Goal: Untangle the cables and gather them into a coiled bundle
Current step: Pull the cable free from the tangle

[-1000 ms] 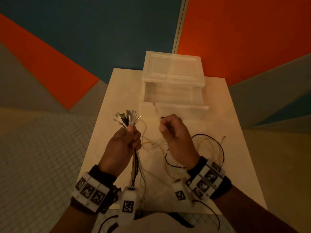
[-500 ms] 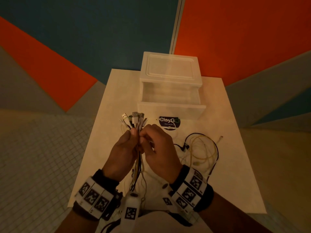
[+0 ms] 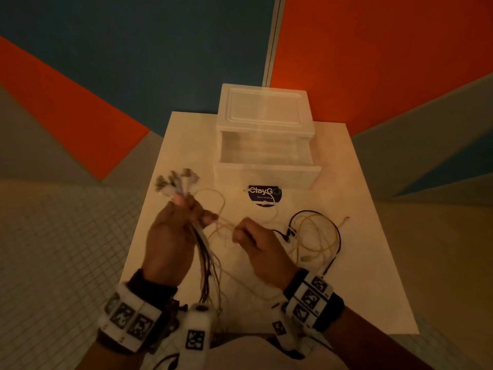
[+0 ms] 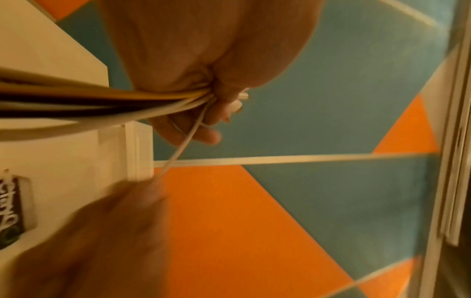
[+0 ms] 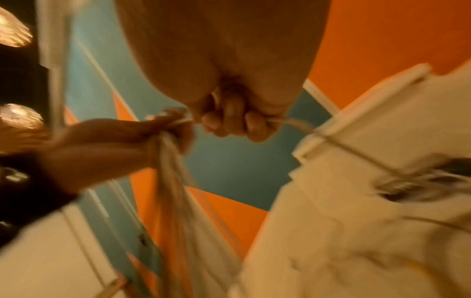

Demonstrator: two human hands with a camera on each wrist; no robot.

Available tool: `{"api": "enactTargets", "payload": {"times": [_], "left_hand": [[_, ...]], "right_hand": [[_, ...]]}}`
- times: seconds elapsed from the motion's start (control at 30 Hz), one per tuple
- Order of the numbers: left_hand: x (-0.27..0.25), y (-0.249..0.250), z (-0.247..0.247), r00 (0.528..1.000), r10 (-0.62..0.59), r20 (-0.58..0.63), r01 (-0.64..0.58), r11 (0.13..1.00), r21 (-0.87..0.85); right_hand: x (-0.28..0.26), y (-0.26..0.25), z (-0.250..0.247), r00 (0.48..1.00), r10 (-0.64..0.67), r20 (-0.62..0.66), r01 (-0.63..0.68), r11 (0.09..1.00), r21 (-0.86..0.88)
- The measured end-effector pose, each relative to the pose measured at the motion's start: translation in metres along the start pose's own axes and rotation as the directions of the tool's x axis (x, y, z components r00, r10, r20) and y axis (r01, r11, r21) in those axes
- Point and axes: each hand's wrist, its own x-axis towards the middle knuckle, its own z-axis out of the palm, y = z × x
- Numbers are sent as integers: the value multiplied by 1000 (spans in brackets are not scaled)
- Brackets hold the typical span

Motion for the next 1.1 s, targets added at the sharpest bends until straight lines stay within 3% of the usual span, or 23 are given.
{"api": "enactTargets", "payload": {"times": [0.07,0.13,0.23,0.3,0.4,0.53,0.6,0.73,0.83,0.93,0.97,1.03,1.1], "left_hand": [[6,21,-17,997,4,76,11,981,-196],[9,42,-33,987,25,162,30,945,-326],[10,55,-41,985,4,175,47,958,-283],[9,46,-31,993,-55,108,65,994,-89],[5,15,-7,989,-150,5,147,975,169],[1,-9,25,984,-174,34,160,954,252],[3,-10,34,987,-146,63,128,966,225],[6,0,31,991,-115,63,100,975,198],[4,18,21,994,-73,78,64,992,109],[5,46,6,991,-20,135,32,995,-90],[7,58,-1,978,-7,209,56,972,-229],[13,81,-12,945,21,327,176,810,-559],[19,99,-25,961,-5,276,188,744,-641]], "right_hand": [[-1,55,-17,989,139,54,-134,987,-89],[-1,104,-39,952,305,18,-296,935,-195],[7,131,-56,922,362,-134,-384,900,-206],[18,110,-54,927,267,-264,-311,940,-139],[29,50,-45,922,24,-387,-86,986,-144],[16,-19,-24,940,-242,-240,191,958,-214],[6,-24,-15,955,-253,-156,218,953,-211],[-5,24,-18,999,-25,27,29,984,-176],[-14,72,-32,960,252,125,-217,947,-238],[-23,127,-44,926,365,99,-301,869,-394],[-25,145,-49,905,417,81,-347,836,-426],[-28,172,-63,847,532,6,-473,759,-448],[-29,183,-75,825,557,-94,-552,759,-345]]}}
